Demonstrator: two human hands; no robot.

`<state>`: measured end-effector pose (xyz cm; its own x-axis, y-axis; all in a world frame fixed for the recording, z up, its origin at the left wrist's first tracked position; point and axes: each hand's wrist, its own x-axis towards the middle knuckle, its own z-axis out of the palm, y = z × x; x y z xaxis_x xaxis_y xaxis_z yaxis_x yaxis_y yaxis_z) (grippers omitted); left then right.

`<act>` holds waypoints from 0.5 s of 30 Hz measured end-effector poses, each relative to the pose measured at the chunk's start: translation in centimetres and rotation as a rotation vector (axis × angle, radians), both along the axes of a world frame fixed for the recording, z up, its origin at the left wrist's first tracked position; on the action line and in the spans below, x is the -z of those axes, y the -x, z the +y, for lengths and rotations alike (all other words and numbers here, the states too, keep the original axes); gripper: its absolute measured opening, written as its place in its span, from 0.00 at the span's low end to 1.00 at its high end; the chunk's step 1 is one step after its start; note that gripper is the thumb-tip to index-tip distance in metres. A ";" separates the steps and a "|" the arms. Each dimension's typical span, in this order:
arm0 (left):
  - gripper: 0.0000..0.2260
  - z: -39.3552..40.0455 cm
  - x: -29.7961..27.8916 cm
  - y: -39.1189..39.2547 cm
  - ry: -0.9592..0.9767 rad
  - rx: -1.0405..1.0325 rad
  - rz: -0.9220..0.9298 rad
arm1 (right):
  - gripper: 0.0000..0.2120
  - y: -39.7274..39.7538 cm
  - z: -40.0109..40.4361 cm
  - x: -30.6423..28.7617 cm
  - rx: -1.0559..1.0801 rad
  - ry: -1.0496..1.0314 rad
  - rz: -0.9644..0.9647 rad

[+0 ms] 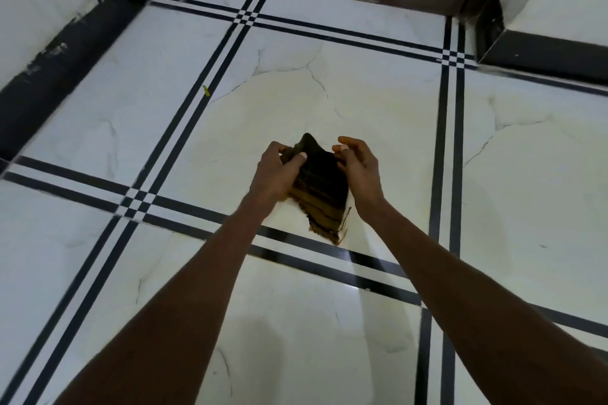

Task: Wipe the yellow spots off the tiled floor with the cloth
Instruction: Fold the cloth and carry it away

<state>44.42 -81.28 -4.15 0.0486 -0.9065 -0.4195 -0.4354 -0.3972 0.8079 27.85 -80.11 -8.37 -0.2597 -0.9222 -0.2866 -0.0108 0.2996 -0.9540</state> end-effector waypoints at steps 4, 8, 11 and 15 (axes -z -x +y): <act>0.16 0.4 -5.5 0.2 -0.047 -0.040 0.148 | 0.19 0.5 -0.6 -3.4 -0.021 -0.195 -0.114; 0.18 1.0 -14.2 0.4 -0.052 -0.040 0.201 | 0.25 -0.2 0.4 -10.9 -0.155 -0.343 -0.288; 0.19 2.0 -21.5 0.0 -0.073 -0.059 0.228 | 0.20 -0.8 1.9 -17.8 -0.159 -0.393 -0.459; 0.18 2.8 -35.2 -1.0 -0.128 -0.075 0.291 | 0.24 -0.8 4.8 -31.1 -0.074 -0.443 -0.679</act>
<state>45.39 -78.52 31.05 -0.0261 -0.8437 -0.5362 -0.1590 -0.5261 0.8354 28.63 -75.32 22.78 0.1592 -0.6940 -0.7021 0.4933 0.6720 -0.5524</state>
